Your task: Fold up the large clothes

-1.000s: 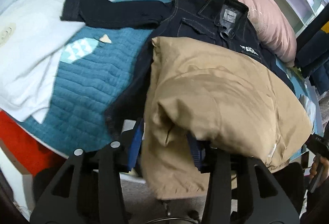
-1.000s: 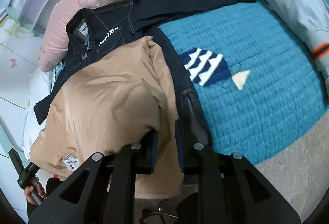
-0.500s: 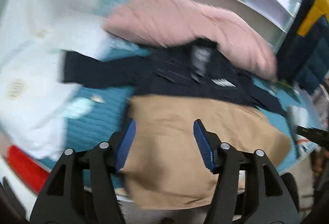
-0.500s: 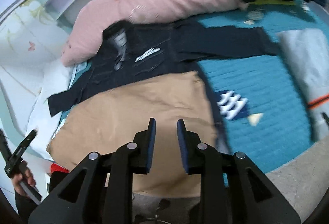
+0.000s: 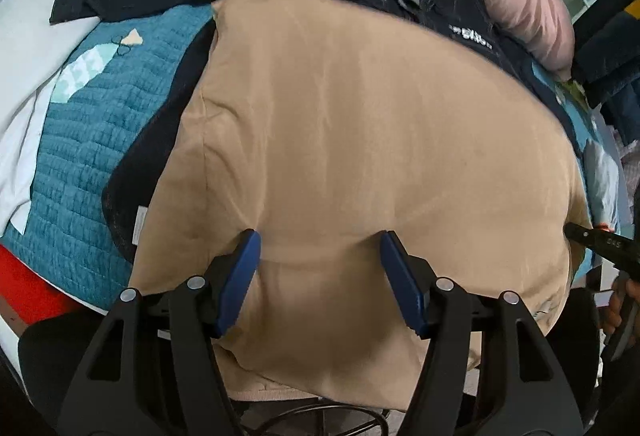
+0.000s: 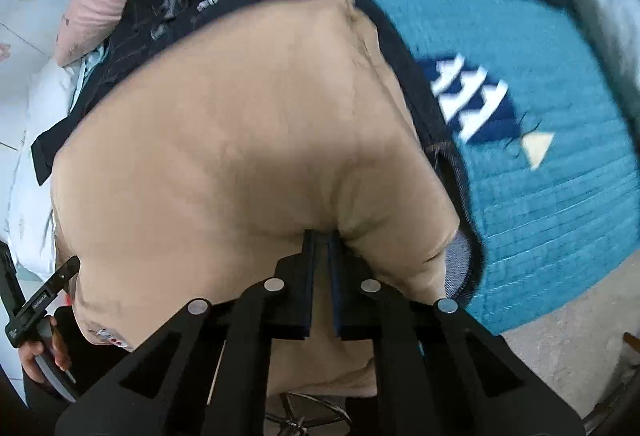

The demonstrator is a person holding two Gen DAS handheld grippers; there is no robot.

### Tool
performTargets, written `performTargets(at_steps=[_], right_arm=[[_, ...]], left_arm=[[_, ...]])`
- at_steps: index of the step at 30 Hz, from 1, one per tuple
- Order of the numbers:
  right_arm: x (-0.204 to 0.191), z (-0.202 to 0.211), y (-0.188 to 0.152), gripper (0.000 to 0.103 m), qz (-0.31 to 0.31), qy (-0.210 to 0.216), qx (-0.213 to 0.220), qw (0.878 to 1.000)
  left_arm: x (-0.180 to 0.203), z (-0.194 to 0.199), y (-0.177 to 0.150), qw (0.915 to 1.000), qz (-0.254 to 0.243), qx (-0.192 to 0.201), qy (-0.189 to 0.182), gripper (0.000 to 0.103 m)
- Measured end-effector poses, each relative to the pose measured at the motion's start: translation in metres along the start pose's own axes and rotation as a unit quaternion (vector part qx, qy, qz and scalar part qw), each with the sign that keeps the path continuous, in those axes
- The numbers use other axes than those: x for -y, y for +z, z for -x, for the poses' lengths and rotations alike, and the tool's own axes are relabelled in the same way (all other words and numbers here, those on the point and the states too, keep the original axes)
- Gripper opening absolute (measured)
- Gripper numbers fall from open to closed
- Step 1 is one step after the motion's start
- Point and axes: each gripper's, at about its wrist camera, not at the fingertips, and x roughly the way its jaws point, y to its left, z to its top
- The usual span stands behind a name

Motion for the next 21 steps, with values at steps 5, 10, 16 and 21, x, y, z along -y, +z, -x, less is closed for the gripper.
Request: performTargets(at_steps=[5,10,16,21], right_arm=[[-0.059,0.036,-0.004,0.011,0.049,0.078,0.039,0.995],[-0.132,0.012,-0.018,0.011,0.112,0.131,-0.009,0.985],[-0.134,-0.063,-0.027,0.005,0.115,0.081,-0.072,0.988],[-0.126,-0.069,-0.02,0.003,0.105,0.083,-0.074,0.988]], left_arm=[[-0.014,0.03,0.006,0.9981,0.02,0.032,-0.049,0.066],[-0.054,0.06,0.009,0.9904,0.09,0.066,-0.082,0.077],[-0.088,0.05,-0.009,0.9831,0.163,0.015,-0.082,0.077],[-0.09,0.027,-0.028,0.9762,0.189,-0.033,-0.101,0.076]])
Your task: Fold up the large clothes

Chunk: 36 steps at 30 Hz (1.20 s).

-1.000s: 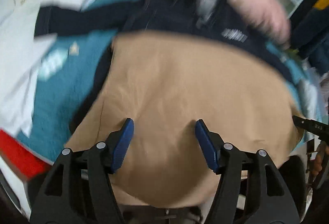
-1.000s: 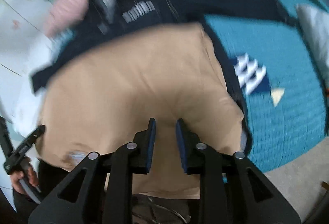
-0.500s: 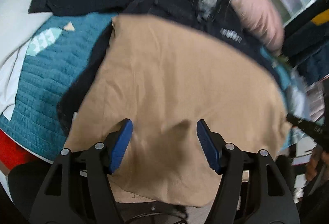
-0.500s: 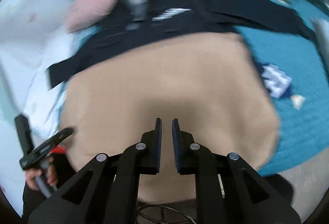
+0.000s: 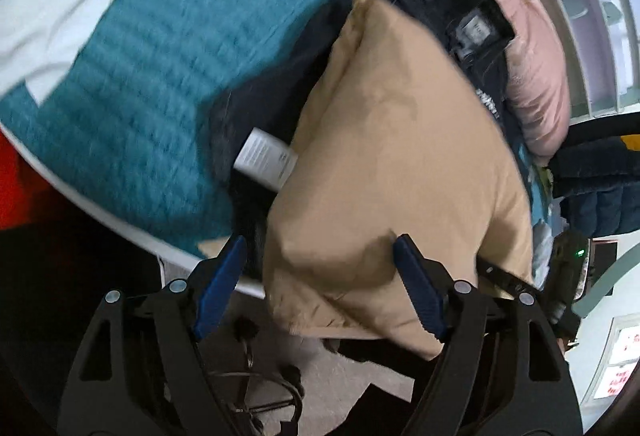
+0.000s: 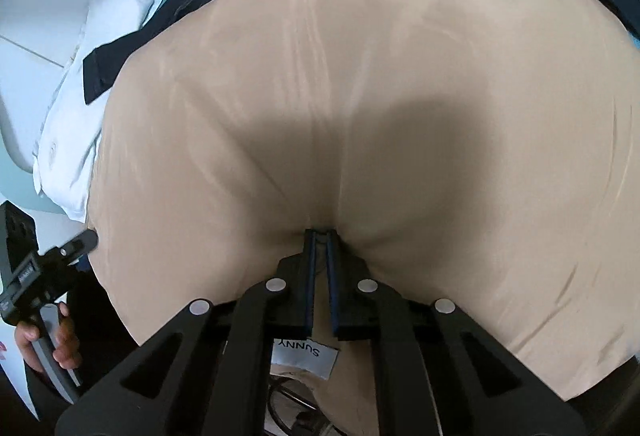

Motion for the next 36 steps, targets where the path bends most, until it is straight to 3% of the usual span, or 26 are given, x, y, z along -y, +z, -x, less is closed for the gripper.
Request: performTargets(at_steps=[8,13,18,20,25,29,33,36], right_arm=[[-0.006,-0.002,-0.001,0.004,-0.005,-0.001,0.005,1.0],[0.0,0.001,-0.002,0.004,-0.009,0.005,0.006,1.0],[0.001,0.007,0.0,0.004,-0.018,0.007,0.006,1.0],[-0.003,0.018,0.003,0.007,-0.025,0.019,0.015,0.999],[-0.008,0.051,0.031,0.007,-0.029,0.034,0.086,0.995],[-0.01,0.048,0.069,0.007,-0.042,0.037,0.099,0.994],[-0.015,0.025,0.094,0.007,-0.043,0.044,0.082,0.995],[-0.01,-0.012,0.102,0.003,-0.052,0.005,0.035,0.998]], left_arm=[[0.004,-0.029,-0.002,0.9991,0.012,-0.036,-0.018,0.074],[0.019,-0.02,-0.002,0.9988,-0.024,-0.033,-0.028,0.035],[0.034,-0.008,-0.004,0.9984,-0.044,-0.008,-0.035,0.02],[0.039,-0.001,-0.004,0.9974,-0.054,0.006,-0.047,0.019],[0.061,0.023,-0.007,0.9917,-0.098,0.036,-0.074,0.018],[0.076,0.031,-0.009,0.9872,-0.123,0.041,-0.093,0.018],[0.089,0.034,-0.013,0.9827,-0.15,0.042,-0.099,0.018],[0.095,0.036,-0.014,0.9796,-0.163,0.043,-0.109,0.018]])
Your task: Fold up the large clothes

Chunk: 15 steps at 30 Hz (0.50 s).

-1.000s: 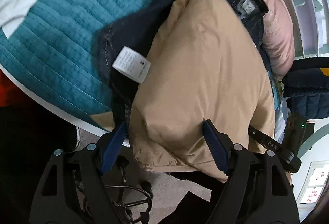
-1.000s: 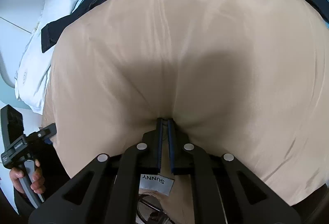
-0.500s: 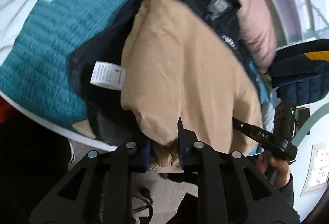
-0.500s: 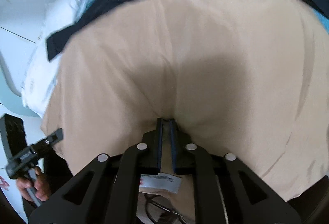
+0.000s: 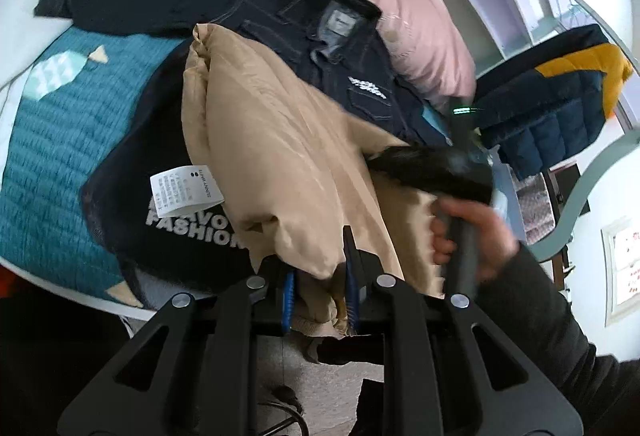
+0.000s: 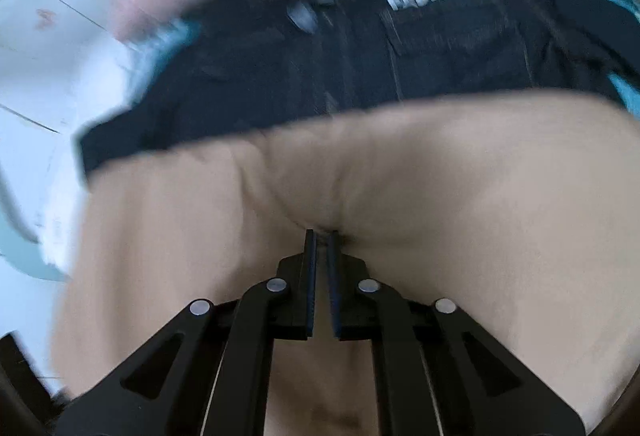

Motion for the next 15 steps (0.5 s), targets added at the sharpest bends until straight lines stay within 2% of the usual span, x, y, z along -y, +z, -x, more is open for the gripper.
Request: performTargets(at_steps=[3,6,9,11,13,15], right_arm=[[0.009,-0.009,0.002,0.002,-0.022,0.019,-0.001,1.0],[0.01,0.013,-0.005,0.003,-0.029,0.051,0.005,0.998],[0.0,0.049,-0.035,0.005,-0.004,0.074,0.011,0.997],[0.0,0.058,-0.059,0.005,-0.008,0.088,-0.005,0.996],[0.004,0.05,-0.081,0.005,-0.019,0.099,-0.029,0.994],[0.011,0.032,-0.098,0.002,-0.023,0.091,-0.053,0.994]], left_arm=[[0.011,-0.001,0.004,0.9999,-0.012,0.001,-0.006,0.018],[0.022,-0.003,0.007,0.9996,-0.024,0.004,-0.013,0.018],[0.035,-0.001,0.009,0.9989,-0.039,0.01,-0.022,0.018],[0.041,0.001,0.01,0.9984,-0.048,0.013,-0.029,0.018],[0.047,0.003,0.009,0.9977,-0.058,0.015,-0.033,0.018],[0.054,0.0,0.01,0.9969,-0.068,0.013,-0.039,0.018]])
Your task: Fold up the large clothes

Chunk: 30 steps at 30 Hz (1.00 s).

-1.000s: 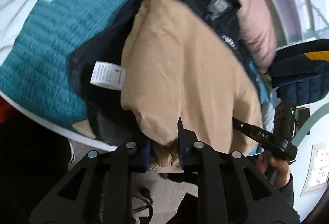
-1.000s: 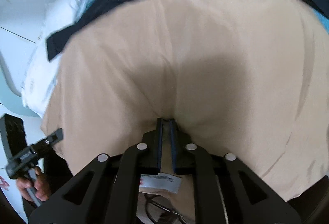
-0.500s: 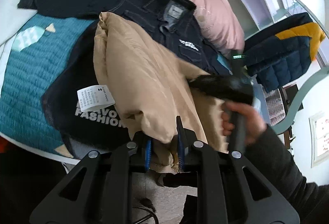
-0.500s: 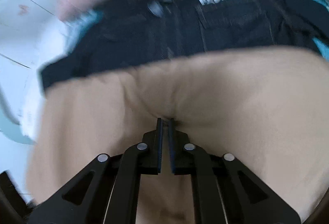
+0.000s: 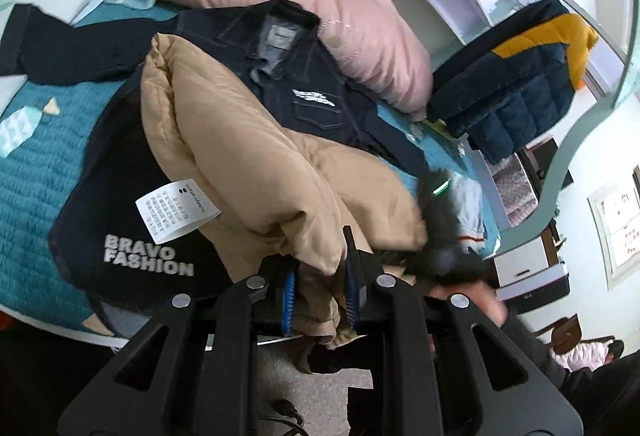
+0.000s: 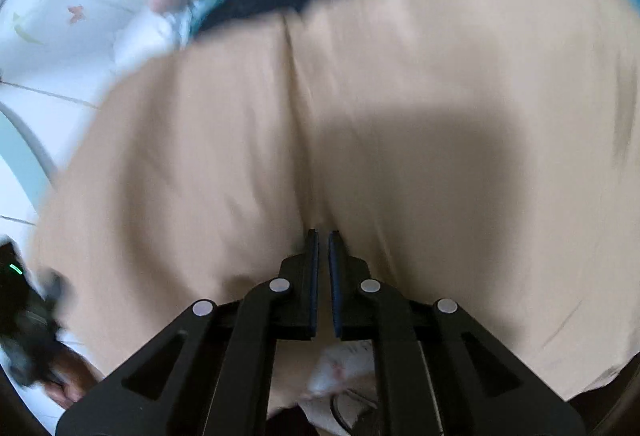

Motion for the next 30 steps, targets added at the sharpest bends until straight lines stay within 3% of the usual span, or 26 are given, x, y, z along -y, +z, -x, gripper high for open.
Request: performTargets(at_steps=[2,6,11,17,20,30], right_arm=[[0.011,-0.015,-0.007,0.0,-0.003,0.01,0.009,1.0],[0.007,-0.002,-0.011,0.002,-0.001,0.016,0.028,0.999],[0.01,0.047,-0.042,0.006,0.01,0.033,0.108,0.994],[0.02,0.098,-0.084,0.007,0.033,0.058,0.19,0.979],[0.02,0.098,-0.085,0.007,0.029,0.063,0.196,0.978],[0.078,0.131,-0.103,0.007,-0.039,0.051,0.234,0.97]], left_arm=[[0.01,-0.009,-0.001,0.9998,-0.016,-0.012,0.002,0.018],[0.038,-0.022,0.0,0.9986,-0.048,-0.019,-0.007,0.018],[0.075,-0.038,0.004,0.9958,-0.087,-0.025,-0.016,0.018],[0.121,-0.078,-0.005,0.99,-0.125,-0.058,-0.032,0.018],[0.143,-0.102,-0.012,0.9854,-0.146,-0.079,-0.039,0.018],[0.201,-0.189,-0.027,0.9712,-0.172,-0.151,-0.067,0.016]])
